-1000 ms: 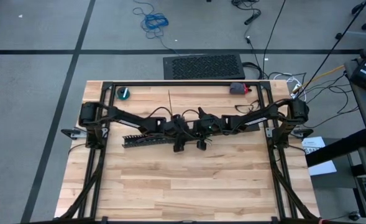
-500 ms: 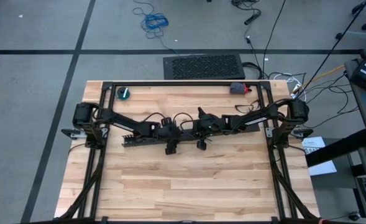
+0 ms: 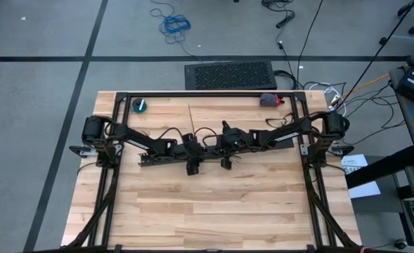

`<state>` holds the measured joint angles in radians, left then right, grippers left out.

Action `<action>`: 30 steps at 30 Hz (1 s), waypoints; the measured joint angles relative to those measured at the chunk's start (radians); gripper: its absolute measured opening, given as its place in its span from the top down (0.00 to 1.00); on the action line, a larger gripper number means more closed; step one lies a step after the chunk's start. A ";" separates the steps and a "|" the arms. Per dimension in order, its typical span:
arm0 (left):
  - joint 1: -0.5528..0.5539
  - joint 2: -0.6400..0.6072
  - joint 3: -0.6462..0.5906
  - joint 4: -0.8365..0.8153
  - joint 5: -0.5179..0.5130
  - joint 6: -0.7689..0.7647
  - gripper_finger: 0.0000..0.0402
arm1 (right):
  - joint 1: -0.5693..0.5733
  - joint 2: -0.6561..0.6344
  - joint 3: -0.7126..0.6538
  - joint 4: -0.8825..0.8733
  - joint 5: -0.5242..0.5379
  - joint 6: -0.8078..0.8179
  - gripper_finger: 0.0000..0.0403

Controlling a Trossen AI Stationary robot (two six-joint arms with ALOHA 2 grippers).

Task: Ziptie cables
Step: Insert the cable duct cover

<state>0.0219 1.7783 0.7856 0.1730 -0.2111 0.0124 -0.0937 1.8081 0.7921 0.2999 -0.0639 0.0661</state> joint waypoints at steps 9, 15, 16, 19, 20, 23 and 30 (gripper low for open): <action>0.002 0.002 0.002 0.006 0.000 -0.005 0.38 | 0.000 -0.005 0.041 -0.013 -0.020 -0.038 1.00; 0.004 0.003 0.005 0.007 0.012 -0.006 0.38 | 0.006 -0.063 0.053 -0.060 -0.031 -0.059 1.00; 0.006 0.003 0.005 0.005 0.011 -0.007 0.38 | 0.007 -0.078 0.055 -0.072 -0.031 -0.064 1.00; 0.006 0.003 0.005 0.001 0.011 -0.007 0.38 | 0.006 -0.123 0.061 -0.106 -0.011 -0.077 1.00; 0.005 0.003 0.005 -0.001 0.011 -0.007 0.38 | 0.006 -0.133 0.061 -0.126 0.012 -0.079 1.00; 0.005 0.003 0.005 -0.008 0.012 -0.006 0.38 | -0.002 -0.144 0.061 -0.195 0.033 -0.091 1.00; 0.004 0.002 0.006 -0.014 0.020 -0.003 0.38 | -0.046 -0.072 0.065 -0.164 0.001 -0.102 1.00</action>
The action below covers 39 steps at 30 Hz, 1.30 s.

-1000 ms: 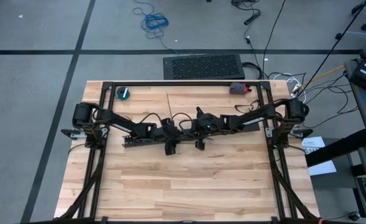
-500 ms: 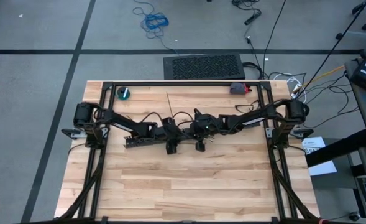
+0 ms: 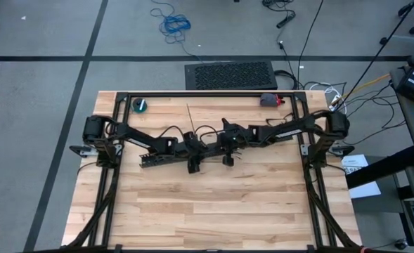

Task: Ziptie cables
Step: Insert the cable duct cover

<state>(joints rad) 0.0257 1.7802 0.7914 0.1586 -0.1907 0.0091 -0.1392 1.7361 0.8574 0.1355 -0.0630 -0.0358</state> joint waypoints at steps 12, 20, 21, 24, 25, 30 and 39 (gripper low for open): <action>0.002 -0.001 -0.002 0.010 0.022 0.008 0.38 | -0.004 0.069 0.003 0.105 -0.048 0.016 1.00; -0.015 -0.056 -0.005 -0.016 0.050 0.022 0.38 | -0.002 0.069 0.003 0.078 -0.061 0.032 1.00; -0.016 -0.057 -0.005 -0.012 0.055 0.023 0.38 | -0.003 0.069 0.003 0.079 -0.062 0.032 1.00; -0.014 -0.061 -0.005 0.000 0.059 0.023 0.38 | -0.004 0.069 0.003 0.078 -0.059 0.032 1.00; -0.014 -0.061 -0.005 0.009 0.059 0.023 0.38 | -0.004 0.069 0.003 0.079 -0.058 0.032 1.00; -0.013 -0.047 -0.002 0.077 0.057 0.023 0.38 | -0.004 0.070 0.003 0.079 -0.053 0.032 1.00; -0.009 -0.001 0.002 0.135 0.041 -0.001 0.38 | -0.004 0.070 0.002 0.080 -0.048 0.035 1.00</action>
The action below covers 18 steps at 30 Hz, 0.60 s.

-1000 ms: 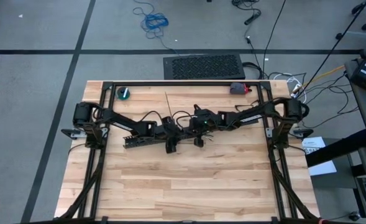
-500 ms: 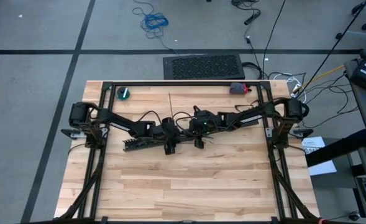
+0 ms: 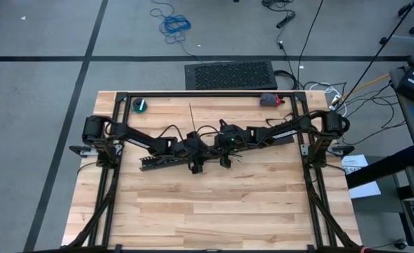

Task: Ziptie cables
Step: Insert the cable duct cover

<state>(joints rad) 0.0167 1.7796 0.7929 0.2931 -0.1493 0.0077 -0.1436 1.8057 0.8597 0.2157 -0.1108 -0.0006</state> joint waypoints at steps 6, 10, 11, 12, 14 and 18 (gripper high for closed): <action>0.013 0.025 0.003 0.001 0.002 -0.027 0.38 | 0.000 -0.002 0.000 0.001 0.001 0.008 1.00; 0.015 0.035 0.003 -0.001 0.002 -0.029 0.39 | 0.002 -0.002 0.000 0.006 0.007 0.008 1.00; 0.015 0.036 0.003 -0.003 0.002 -0.029 0.40 | 0.002 -0.002 0.000 0.007 0.008 0.008 1.00; 0.015 0.036 0.003 -0.004 0.001 -0.029 0.41 | 0.002 -0.002 0.000 0.007 0.008 0.008 1.00; 0.015 0.036 0.003 -0.009 0.001 -0.029 0.44 | 0.002 -0.002 -0.001 0.018 0.008 0.008 1.00; 0.015 0.037 0.002 -0.018 -0.001 -0.033 0.46 | 0.002 -0.001 -0.003 0.064 0.002 0.015 1.00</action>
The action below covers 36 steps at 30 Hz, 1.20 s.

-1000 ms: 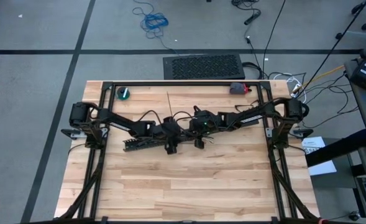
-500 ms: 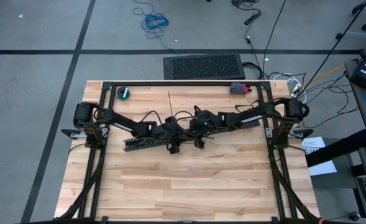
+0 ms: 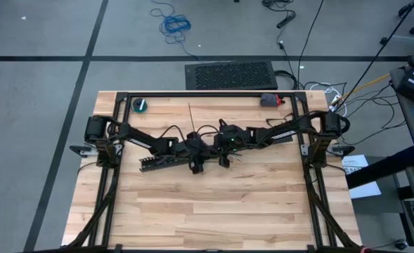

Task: Ziptie cables
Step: Insert the cable duct cover

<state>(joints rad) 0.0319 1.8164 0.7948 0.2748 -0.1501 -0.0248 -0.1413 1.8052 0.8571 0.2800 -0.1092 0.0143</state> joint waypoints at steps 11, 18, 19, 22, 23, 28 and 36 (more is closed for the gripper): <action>0.000 0.002 -0.002 -0.009 -0.002 0.004 0.46 | 0.004 -0.134 -0.003 -0.067 0.029 -0.052 1.00; 0.000 0.002 -0.002 -0.009 -0.002 0.005 0.46 | -0.017 -0.165 -0.002 -0.222 0.104 -0.076 1.00; 0.000 0.002 -0.002 -0.009 -0.002 0.005 0.46 | -0.016 -0.153 -0.001 -0.219 0.101 -0.074 1.00; 0.000 0.002 -0.003 -0.008 -0.003 0.005 0.46 | -0.015 -0.107 -0.001 -0.202 0.069 -0.063 1.00; 0.000 0.002 -0.004 -0.008 -0.003 0.004 0.46 | -0.015 -0.094 0.001 -0.187 0.062 -0.060 1.00; 0.000 0.003 -0.006 -0.009 -0.023 0.002 0.46 | -0.016 -0.054 0.004 -0.139 0.052 -0.042 1.00; 0.001 0.008 0.008 -0.017 -0.061 0.036 0.31 | -0.016 -0.048 0.004 -0.125 0.039 -0.038 1.00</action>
<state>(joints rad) 0.0326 1.8240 0.8026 0.2579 -0.2111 0.0114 -0.1574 1.7573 0.8613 0.1552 -0.0705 -0.0242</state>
